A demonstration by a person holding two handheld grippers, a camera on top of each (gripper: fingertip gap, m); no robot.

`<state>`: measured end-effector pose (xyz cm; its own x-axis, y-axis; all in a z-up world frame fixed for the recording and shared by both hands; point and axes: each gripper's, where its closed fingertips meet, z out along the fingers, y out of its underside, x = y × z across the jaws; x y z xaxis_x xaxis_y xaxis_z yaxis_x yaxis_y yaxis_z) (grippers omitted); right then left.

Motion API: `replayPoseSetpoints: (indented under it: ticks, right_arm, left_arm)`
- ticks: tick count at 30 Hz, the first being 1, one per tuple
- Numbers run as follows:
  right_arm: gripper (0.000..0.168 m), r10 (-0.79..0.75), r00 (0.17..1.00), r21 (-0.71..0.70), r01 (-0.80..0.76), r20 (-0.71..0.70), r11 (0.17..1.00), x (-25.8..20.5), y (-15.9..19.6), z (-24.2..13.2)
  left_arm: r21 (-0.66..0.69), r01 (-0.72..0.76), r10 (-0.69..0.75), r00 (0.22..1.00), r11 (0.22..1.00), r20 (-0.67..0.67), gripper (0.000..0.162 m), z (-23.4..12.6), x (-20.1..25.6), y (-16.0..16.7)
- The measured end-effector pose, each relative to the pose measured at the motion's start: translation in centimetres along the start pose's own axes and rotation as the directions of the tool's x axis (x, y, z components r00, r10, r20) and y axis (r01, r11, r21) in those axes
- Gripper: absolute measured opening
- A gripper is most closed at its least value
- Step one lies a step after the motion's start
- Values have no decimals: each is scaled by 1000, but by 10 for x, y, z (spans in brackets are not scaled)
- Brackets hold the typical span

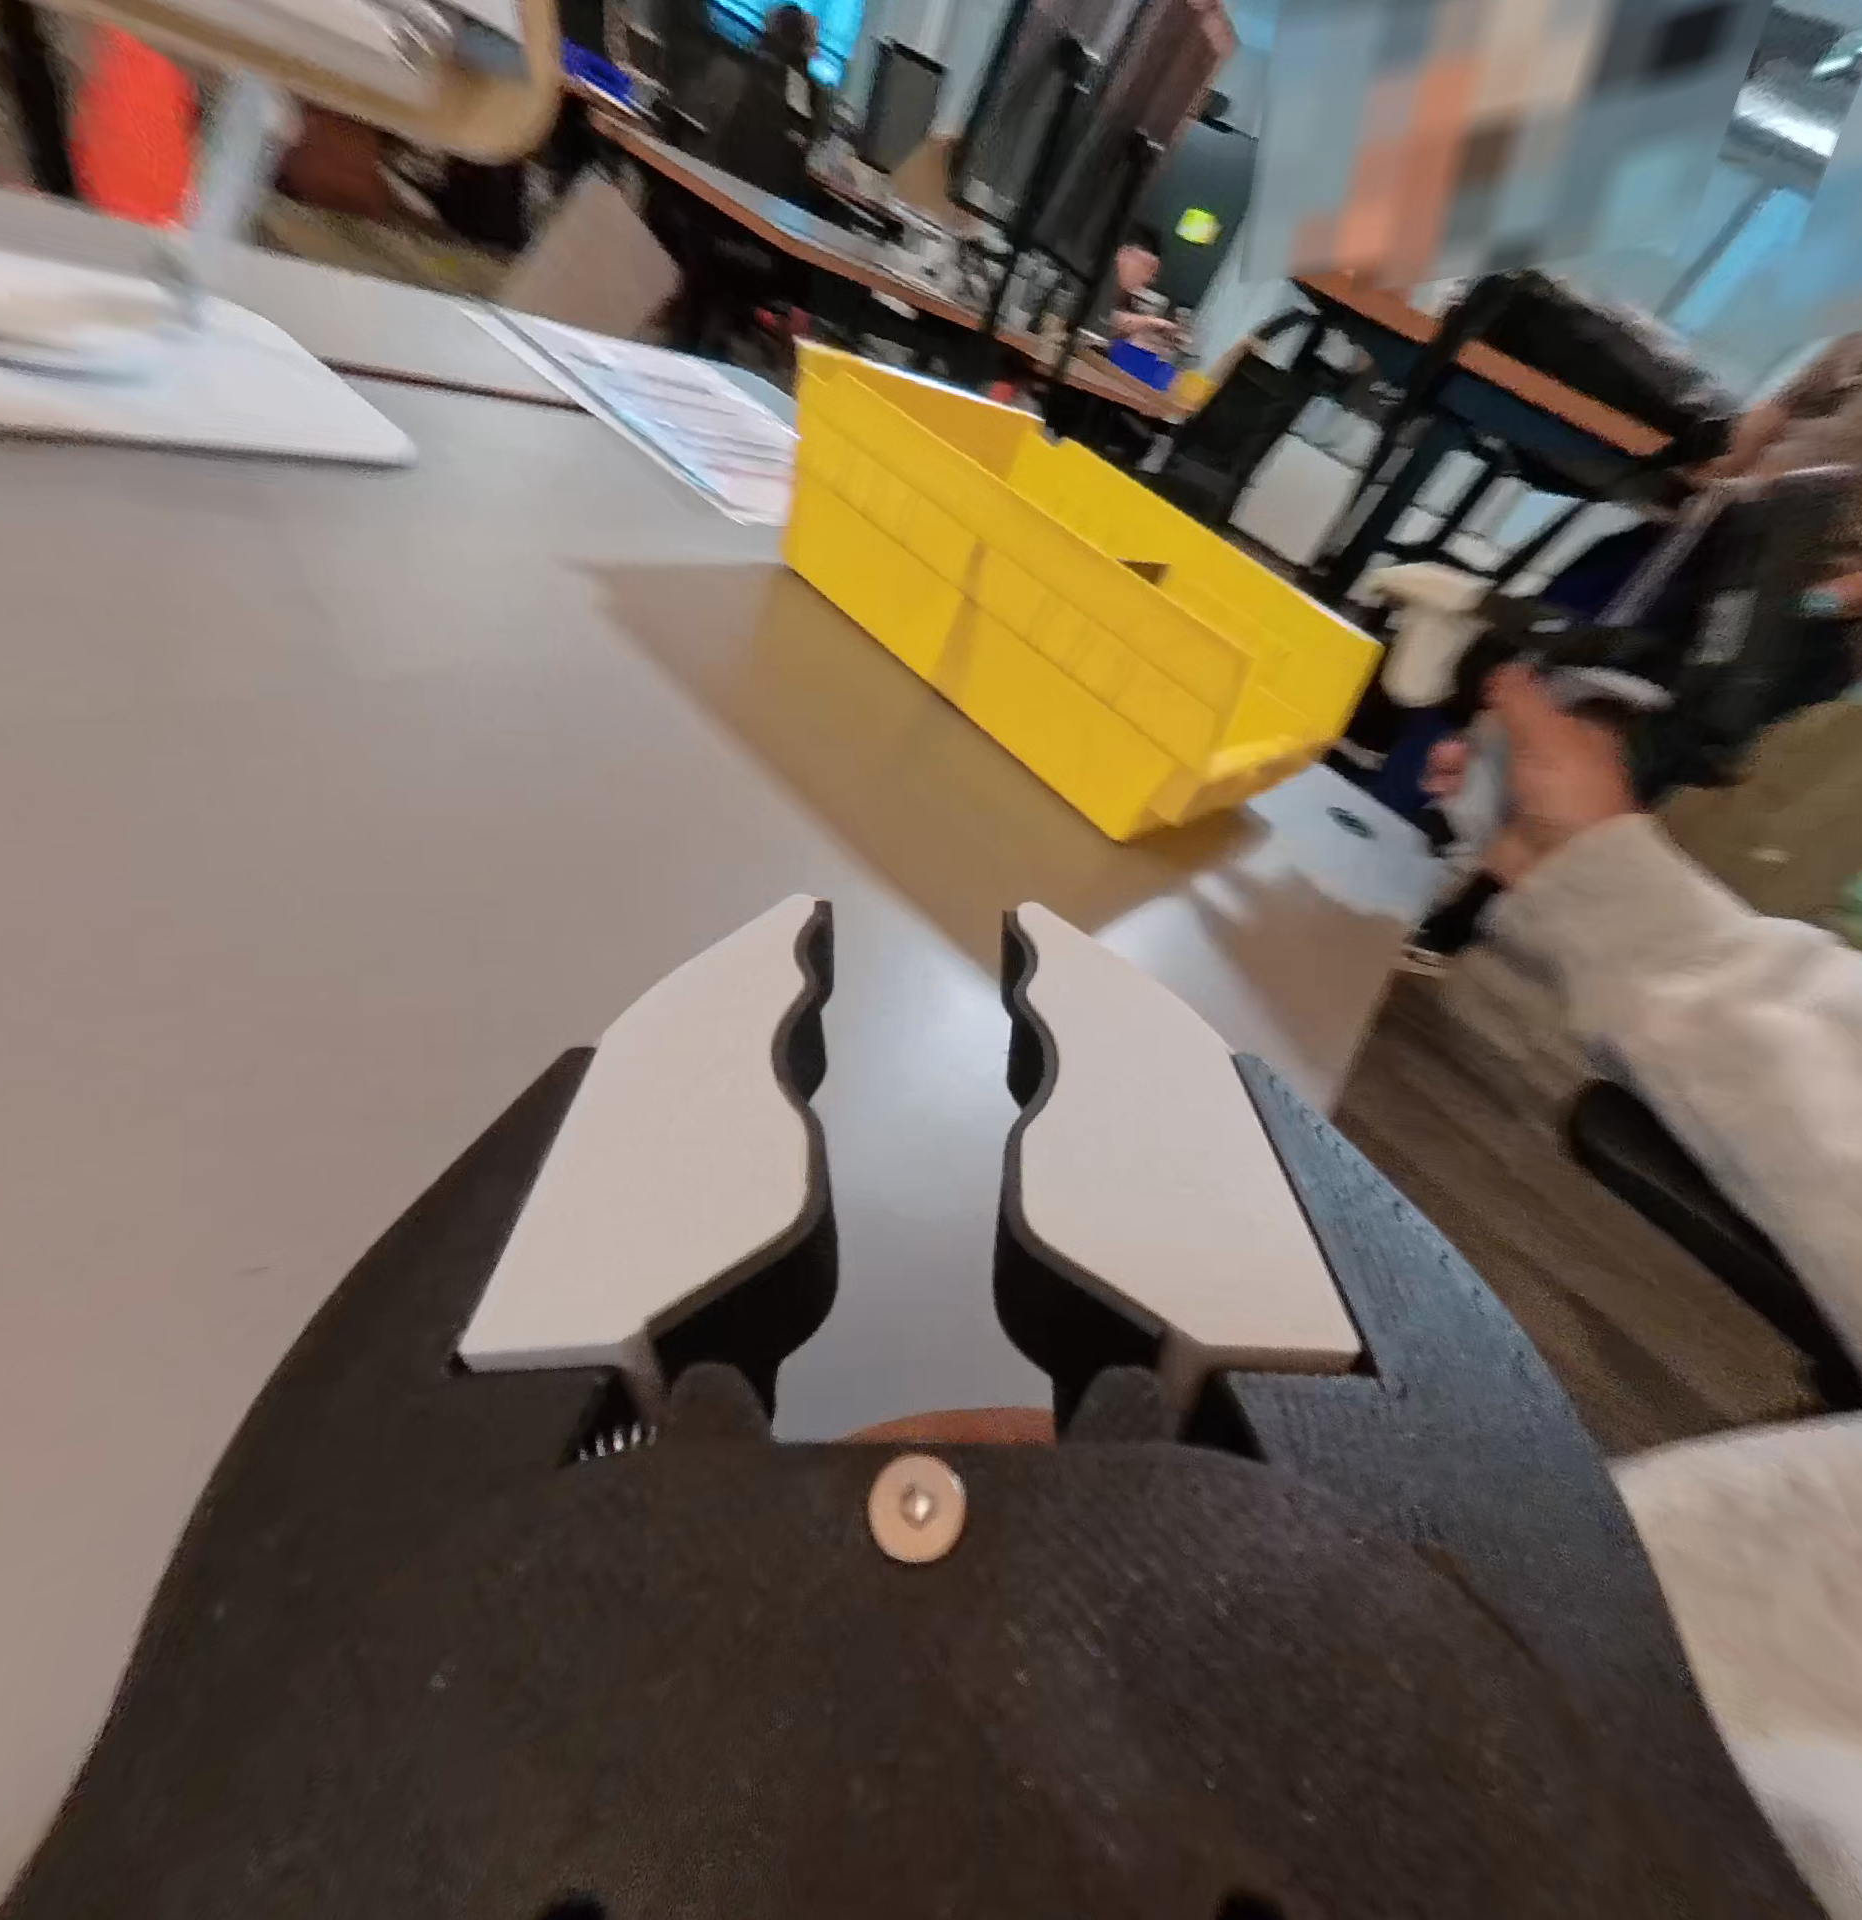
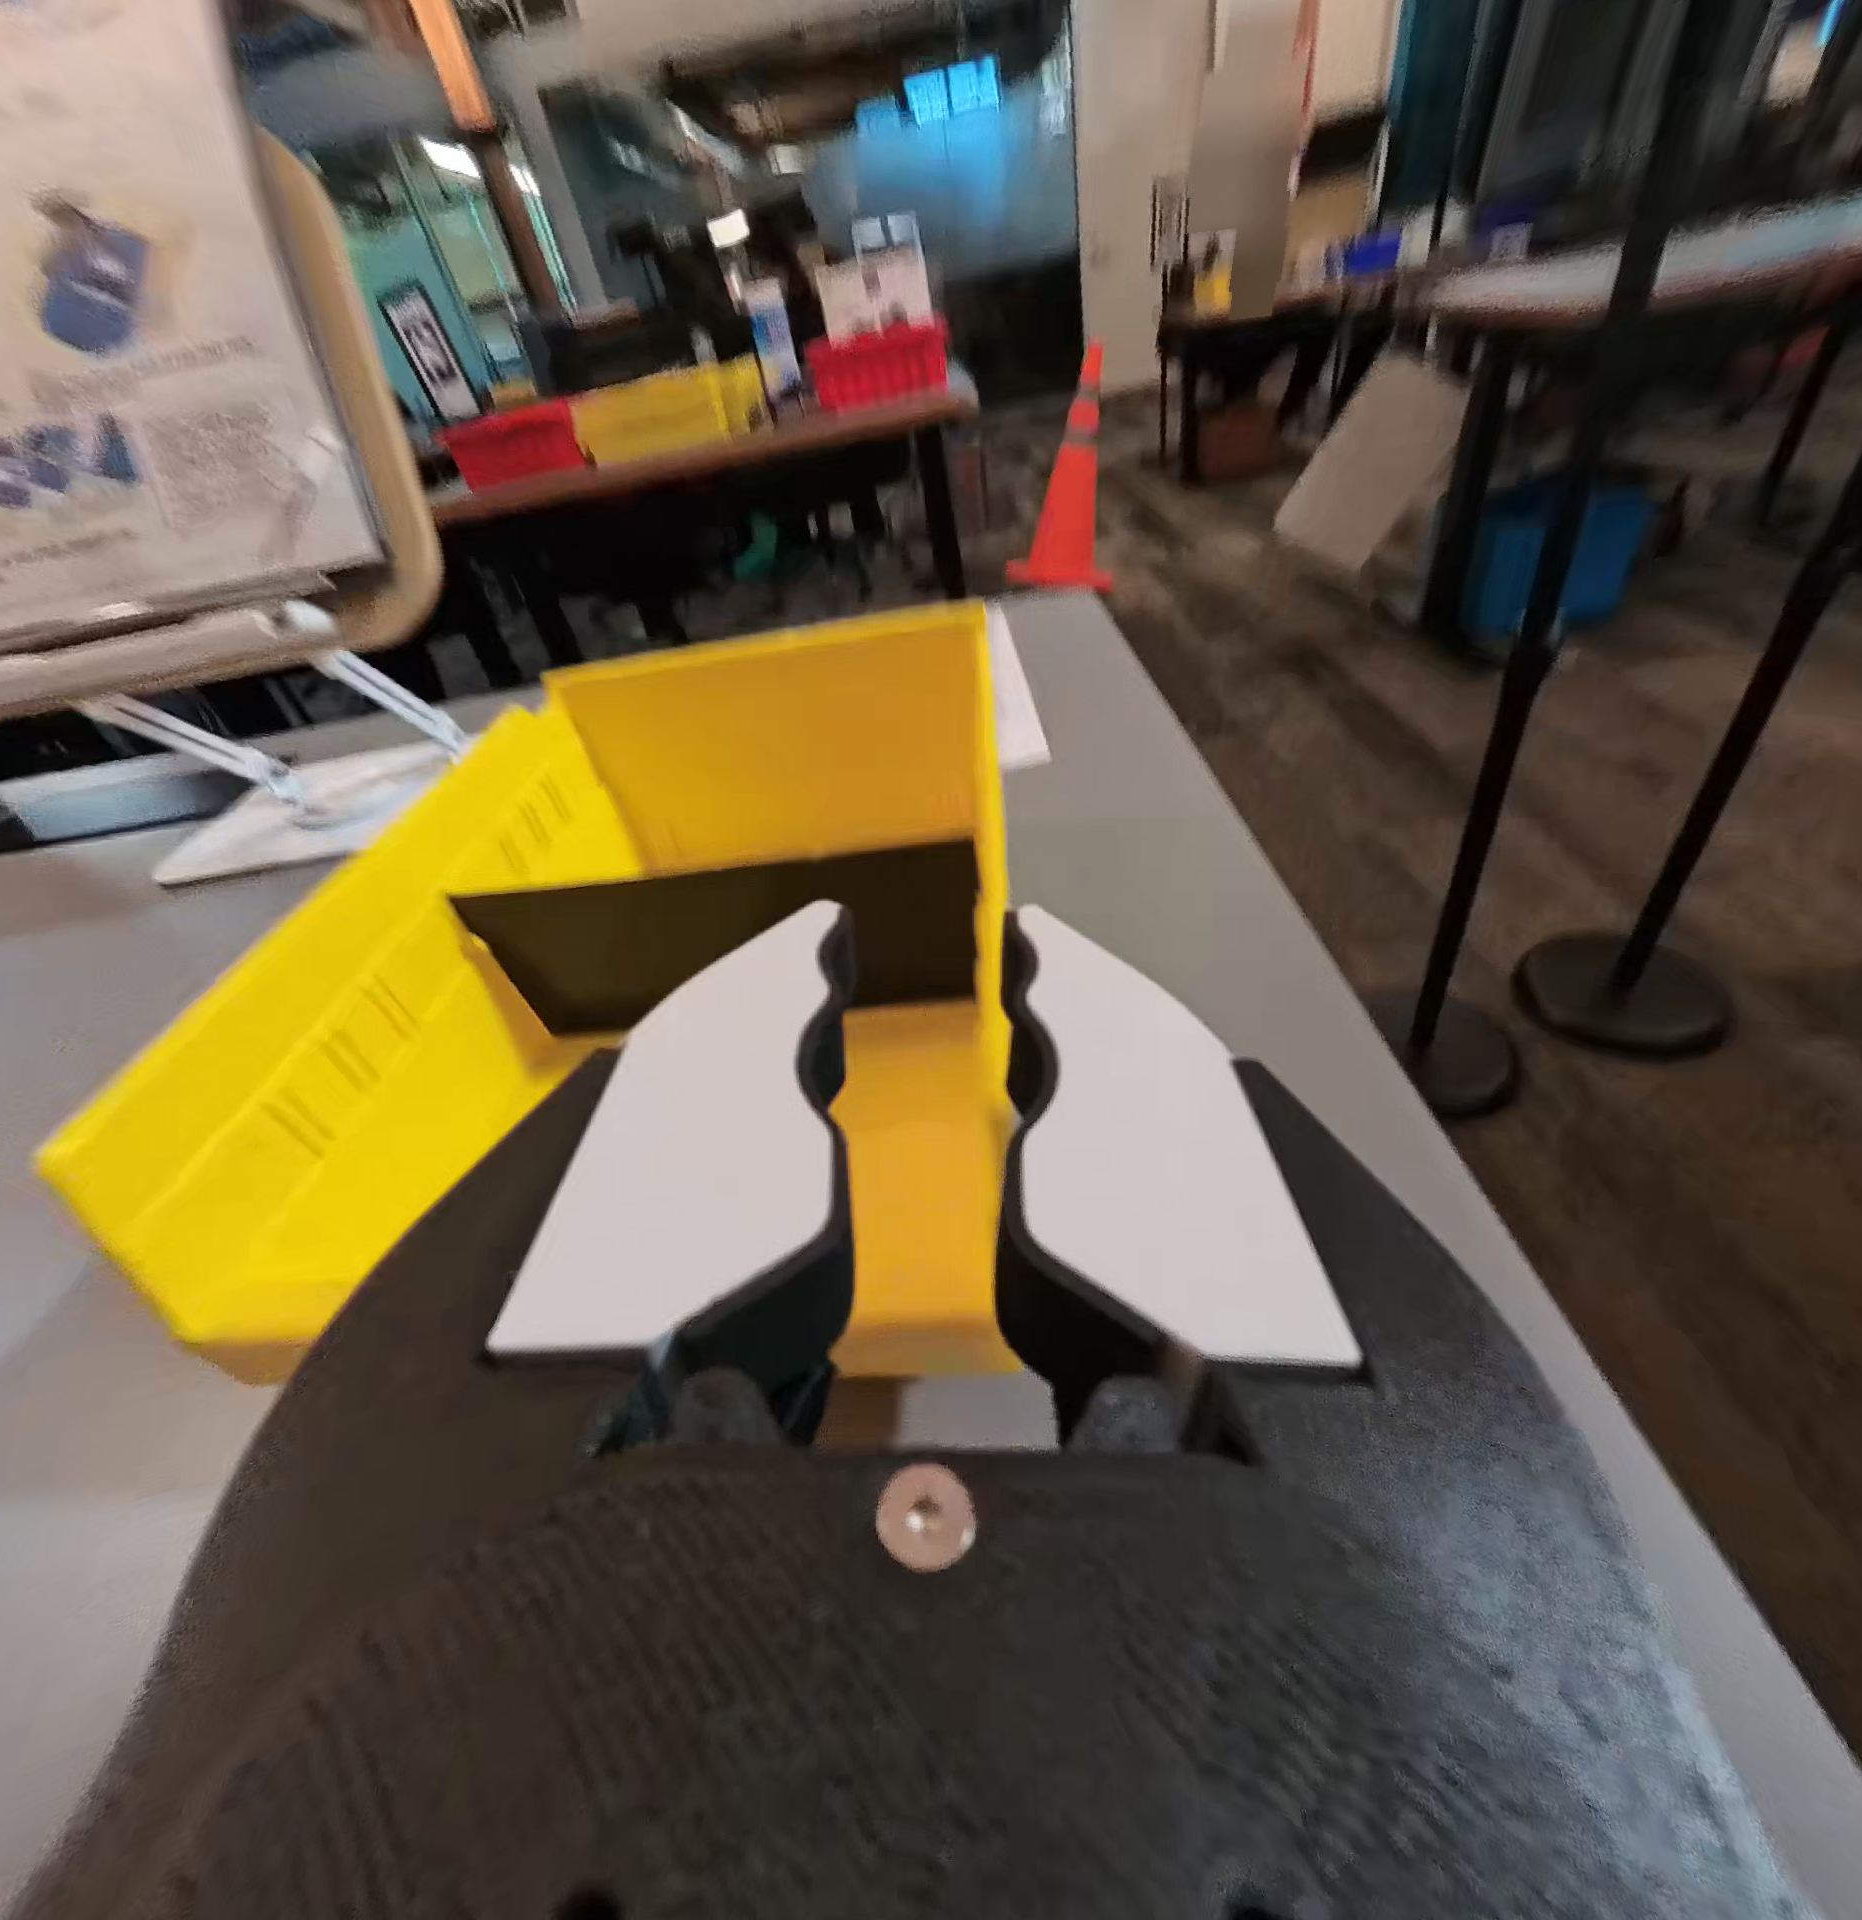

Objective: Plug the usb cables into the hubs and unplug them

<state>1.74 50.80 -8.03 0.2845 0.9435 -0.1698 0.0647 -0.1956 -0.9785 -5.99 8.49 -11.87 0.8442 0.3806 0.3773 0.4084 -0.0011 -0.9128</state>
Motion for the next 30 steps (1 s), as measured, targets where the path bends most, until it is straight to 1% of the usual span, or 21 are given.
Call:
replayPoseSetpoints:
  ticks: [2,3,4,5,7,8,10,12,13,14,15,17,18,19,20,22,23,25,28,30]
  right_arm:
    - [28,-99,995,115,95,27,989,-32,-27,-14]
    - [28,-156,986,163,146,52,976,-54,-36,-21]
    - [27,-207,974,206,185,91,961,-81,-41,-26]
    - [26,-248,958,245,209,141,947,-110,-43,-30]
    - [24,-278,919,290,196,278,937,-170,-38,-34]
    - [23,-278,890,295,174,360,940,-200,-32,-36]
    - [23,-259,820,262,139,510,955,-253,-13,-39]
    - [23,-219,735,203,113,642,973,-296,9,-45]
    - [22,-190,698,170,99,691,980,-313,19,-48]
    - [22,-159,662,135,87,733,987,-327,28,-52]
    - [23,-132,625,102,84,769,991,-338,36,-55]
    - [23,-131,571,69,128,810,989,-354,50,-59]
    - [22,-156,560,72,170,814,983,-358,57,-58]
    - [21,-187,553,83,209,812,974,-360,61,-57]
    - [20,-210,548,93,234,810,968,-361,64,-56]
    - [18,-207,542,89,236,814,968,-362,65,-55]
    - [18,-188,537,77,221,823,972,-362,64,-54]
    - [18,-143,531,48,189,835,981,-362,63,-51]
    - [18,-70,528,-1,133,846,991,-363,60,-43]
    - [18,-2,515,-46,81,857,996,-368,58,-37]
  left_arm:
    - [54,-96,86,984,994,156,39,-9,-24,-15]
    - [84,-164,137,955,983,264,43,-18,-40,-26]
    - [108,-249,192,907,962,374,48,-30,-56,-39]
    - [116,-344,249,838,932,485,51,-45,-72,-53]
    - [86,-507,325,663,858,674,56,-79,-102,-79]
    - [64,-564,346,588,823,731,54,-94,-113,-89]
    - [9,-634,376,470,773,798,42,-122,-135,-103]
    - [-110,-622,407,358,775,840,46,-144,-169,-103]
    - [-172,-579,411,312,797,857,53,-156,-191,-99]
    - [-202,-523,399,297,828,868,57,-165,-211,-93]
    - [-212,-453,382,324,866,865,58,-170,-228,-84]
    - [-204,-307,326,426,930,844,43,-171,-252,-63]
    - [-233,-252,328,459,939,826,38,-171,-257,-56]
    - [-254,-272,353,428,928,832,23,-177,-259,-59]
    - [-270,-311,386,412,911,825,16,-178,-258,-60]
    - [-292,-294,392,382,910,837,12,-184,-257,-58]
    - [-282,-283,377,382,917,844,8,-189,-256,-58]
    - [-261,-278,360,405,924,841,6,-198,-254,-57]
    - [-269,-273,363,397,924,843,5,-213,-248,-52]
    - [-245,-258,337,425,935,840,5,-220,-240,-48]
